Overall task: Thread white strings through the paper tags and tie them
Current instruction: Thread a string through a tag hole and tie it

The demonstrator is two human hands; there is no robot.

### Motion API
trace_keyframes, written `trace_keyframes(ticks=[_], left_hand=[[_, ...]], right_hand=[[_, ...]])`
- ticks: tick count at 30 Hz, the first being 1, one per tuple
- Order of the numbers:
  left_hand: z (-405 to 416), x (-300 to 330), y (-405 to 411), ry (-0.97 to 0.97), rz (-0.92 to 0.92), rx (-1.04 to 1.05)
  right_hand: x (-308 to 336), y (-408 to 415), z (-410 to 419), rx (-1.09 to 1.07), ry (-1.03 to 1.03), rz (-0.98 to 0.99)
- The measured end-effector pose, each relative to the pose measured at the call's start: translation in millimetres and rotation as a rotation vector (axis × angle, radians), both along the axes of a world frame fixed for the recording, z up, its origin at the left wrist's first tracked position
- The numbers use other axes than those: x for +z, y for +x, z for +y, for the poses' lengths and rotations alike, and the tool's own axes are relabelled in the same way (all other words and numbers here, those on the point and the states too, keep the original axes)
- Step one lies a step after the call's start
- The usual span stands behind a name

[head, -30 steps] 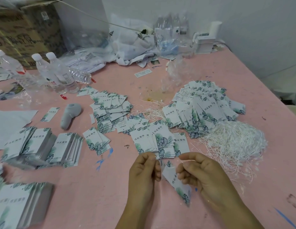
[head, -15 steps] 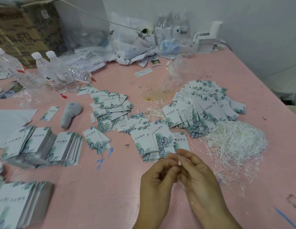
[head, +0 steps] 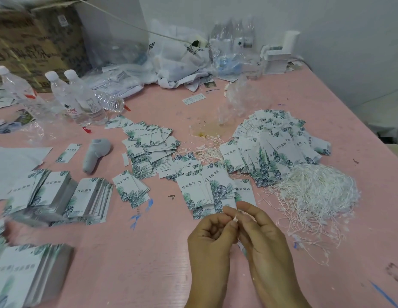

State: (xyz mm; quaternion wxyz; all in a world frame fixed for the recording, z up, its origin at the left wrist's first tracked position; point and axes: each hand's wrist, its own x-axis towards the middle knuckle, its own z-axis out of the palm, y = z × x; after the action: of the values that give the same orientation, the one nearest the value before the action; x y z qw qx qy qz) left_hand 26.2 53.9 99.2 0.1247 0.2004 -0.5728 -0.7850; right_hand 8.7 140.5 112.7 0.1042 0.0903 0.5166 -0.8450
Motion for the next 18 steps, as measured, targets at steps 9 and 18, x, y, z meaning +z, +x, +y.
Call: trace_keyframes(ticks=[9,18], left_hand=[[-8.3,-7.5,-6.4,-0.019,0.020,-0.034],[-17.6,-10.5,-6.2,-0.033,0.042,-0.160]], right_hand=[[0.0,-5.4,20.3,0.014,0.868,0.599],[3.6,-15.5,26.9,0.219,0.529,0.230]])
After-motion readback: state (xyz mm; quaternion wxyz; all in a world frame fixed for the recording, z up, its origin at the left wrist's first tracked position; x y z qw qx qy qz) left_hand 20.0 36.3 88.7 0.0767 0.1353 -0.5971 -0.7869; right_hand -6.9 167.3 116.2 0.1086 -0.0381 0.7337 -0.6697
